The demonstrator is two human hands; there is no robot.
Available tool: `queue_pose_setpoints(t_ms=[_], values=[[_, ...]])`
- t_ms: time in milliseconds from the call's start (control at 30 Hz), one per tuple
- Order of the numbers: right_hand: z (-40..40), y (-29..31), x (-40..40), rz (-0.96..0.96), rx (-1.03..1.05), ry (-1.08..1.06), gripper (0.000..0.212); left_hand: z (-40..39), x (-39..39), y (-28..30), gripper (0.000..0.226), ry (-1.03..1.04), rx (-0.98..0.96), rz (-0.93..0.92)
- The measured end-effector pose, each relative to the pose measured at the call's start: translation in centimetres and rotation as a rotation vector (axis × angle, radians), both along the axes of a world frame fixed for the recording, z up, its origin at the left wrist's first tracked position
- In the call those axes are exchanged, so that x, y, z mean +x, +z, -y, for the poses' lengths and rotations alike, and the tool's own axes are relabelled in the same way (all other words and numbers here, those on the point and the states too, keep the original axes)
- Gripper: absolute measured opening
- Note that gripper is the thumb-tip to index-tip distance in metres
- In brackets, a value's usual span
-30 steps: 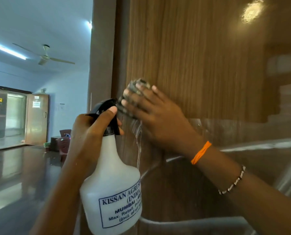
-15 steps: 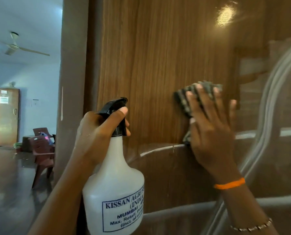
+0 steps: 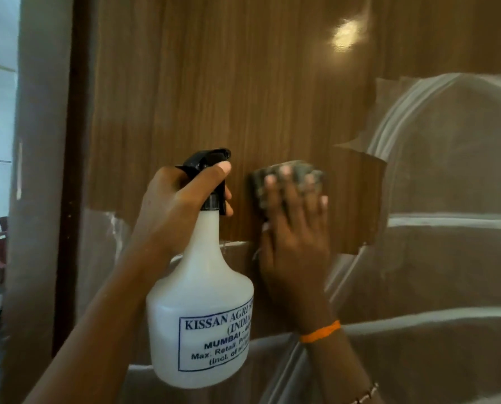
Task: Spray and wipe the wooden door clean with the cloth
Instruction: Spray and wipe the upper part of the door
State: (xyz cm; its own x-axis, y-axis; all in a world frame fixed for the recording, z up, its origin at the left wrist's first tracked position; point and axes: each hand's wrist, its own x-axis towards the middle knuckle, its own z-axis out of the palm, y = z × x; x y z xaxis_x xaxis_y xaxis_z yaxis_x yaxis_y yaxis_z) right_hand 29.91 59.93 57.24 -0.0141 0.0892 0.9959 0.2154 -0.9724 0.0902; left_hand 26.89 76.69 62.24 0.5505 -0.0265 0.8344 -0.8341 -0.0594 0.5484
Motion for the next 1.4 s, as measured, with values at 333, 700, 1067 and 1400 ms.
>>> queue_pose_setpoints(t_ms=[333,700,1067,1400], values=[[14.5,-0.2,-2.3,-0.023,0.123,-0.070,0.056,7.9,-0.6,1.1,0.048,-0.075,0.046,0.016],[14.9,0.0,-1.8,0.083,0.233,0.025,0.058,14.9,-1.0,2.7,0.043,-0.011,-0.004,0.018],[13.0,6.1,-1.7,-0.017,-0.262,0.012,0.061,12.3,-0.8,1.4,0.047,0.127,-0.032,0.103],[20.9,5.5,-2.5,0.095,0.576,0.126,0.059,14.1,-0.8,1.5,0.042,0.073,-0.017,0.026]])
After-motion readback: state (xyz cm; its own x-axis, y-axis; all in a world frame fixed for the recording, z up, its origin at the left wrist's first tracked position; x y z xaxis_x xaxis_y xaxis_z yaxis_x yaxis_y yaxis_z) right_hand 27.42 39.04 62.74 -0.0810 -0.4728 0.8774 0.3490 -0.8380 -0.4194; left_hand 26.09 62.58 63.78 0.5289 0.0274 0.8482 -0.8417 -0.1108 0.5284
